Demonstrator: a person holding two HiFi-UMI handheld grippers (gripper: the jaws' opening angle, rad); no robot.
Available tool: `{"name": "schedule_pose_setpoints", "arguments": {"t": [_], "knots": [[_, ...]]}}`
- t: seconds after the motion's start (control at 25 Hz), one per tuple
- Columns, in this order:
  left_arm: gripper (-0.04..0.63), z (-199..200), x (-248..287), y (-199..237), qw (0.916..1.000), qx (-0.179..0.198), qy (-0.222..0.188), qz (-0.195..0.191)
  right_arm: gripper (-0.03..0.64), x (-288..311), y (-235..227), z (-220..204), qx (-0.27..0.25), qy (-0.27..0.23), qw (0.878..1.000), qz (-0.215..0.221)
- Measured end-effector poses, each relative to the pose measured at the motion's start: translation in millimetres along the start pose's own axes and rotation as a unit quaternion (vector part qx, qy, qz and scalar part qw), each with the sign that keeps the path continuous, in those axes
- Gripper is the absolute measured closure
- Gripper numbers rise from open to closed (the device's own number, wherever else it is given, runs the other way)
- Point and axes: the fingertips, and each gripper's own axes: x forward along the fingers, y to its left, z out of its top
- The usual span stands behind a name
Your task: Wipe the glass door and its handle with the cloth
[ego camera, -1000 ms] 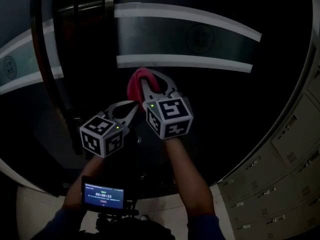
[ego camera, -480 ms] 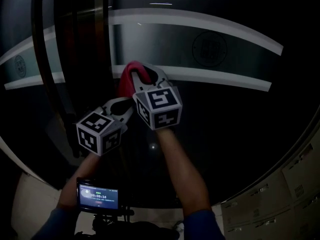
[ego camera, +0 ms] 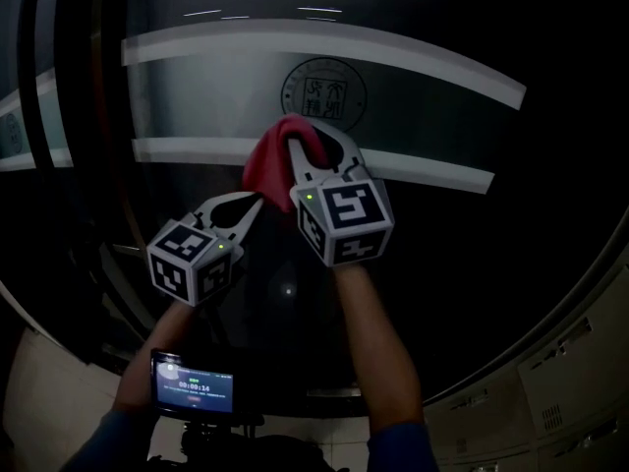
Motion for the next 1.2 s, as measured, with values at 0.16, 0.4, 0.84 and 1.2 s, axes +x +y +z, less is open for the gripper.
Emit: {"name": "schedule_pose_setpoints", "arguments": {"t": [0.16, 0.4, 0.84, 1.2], "knots": [[0.584, -7.8, 32.9, -39.0, 0.9994, -0.026, -0.005, -0.022, 0.589, -65.1, -67.4, -11.8, -0.037, 0.022, 0.998, -0.049], [0.584, -27.1, 68.5, -84.2, 0.9985, -0.039, 0.008, -0.037, 0.589, -151.9, -169.0, -30.0, -0.045, 0.058, 0.989, -0.130], [0.584, -43.6, 90.0, -98.9, 0.9984, -0.044, 0.022, -0.027, 0.589, -192.5, -214.6, -44.4, -0.052, 0.066, 0.982, -0.168], [0.584, -74.8, 27.2, -37.7, 0.9979, -0.041, 0.027, 0.044, 0.589, -111.3, -35.1, -65.8, -0.039, 0.031, 0.999, -0.012]]}}
